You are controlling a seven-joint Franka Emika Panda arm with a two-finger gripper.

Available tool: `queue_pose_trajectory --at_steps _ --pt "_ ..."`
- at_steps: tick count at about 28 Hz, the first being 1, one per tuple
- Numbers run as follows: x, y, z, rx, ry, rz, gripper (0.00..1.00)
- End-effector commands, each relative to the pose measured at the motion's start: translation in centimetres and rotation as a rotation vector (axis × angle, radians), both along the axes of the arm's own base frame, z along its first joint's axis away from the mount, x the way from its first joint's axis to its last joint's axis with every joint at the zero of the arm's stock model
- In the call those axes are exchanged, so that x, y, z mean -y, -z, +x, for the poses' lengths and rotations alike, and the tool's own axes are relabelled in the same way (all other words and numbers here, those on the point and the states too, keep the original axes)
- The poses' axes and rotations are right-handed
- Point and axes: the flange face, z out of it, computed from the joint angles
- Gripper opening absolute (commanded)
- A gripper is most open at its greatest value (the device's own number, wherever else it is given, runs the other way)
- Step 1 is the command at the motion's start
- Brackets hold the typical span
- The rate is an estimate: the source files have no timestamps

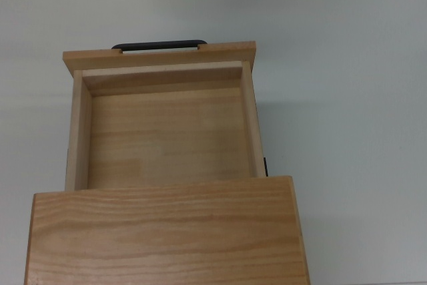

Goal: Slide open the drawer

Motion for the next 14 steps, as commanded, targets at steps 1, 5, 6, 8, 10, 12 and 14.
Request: queue_pose_trajectory --at_steps 1,5,6,8,10,12,14 --pt "0.34 0.25 -0.47 -0.034 -0.018 0.015 1.00" --pt "0.34 0.59 -0.42 -0.048 -0.014 0.015 1.00" --pt "0.34 0.66 -0.42 -0.050 -0.016 0.015 1.00" --pt "0.34 0.75 -0.37 -0.051 -0.017 0.015 1.00" --pt "0.28 0.73 -0.36 -0.050 -0.020 0.014 1.00" --pt "0.36 0.65 -0.40 -0.048 -0.020 0.014 1.00" --pt "0.19 0.58 -0.41 -0.047 -0.022 0.014 1.00"
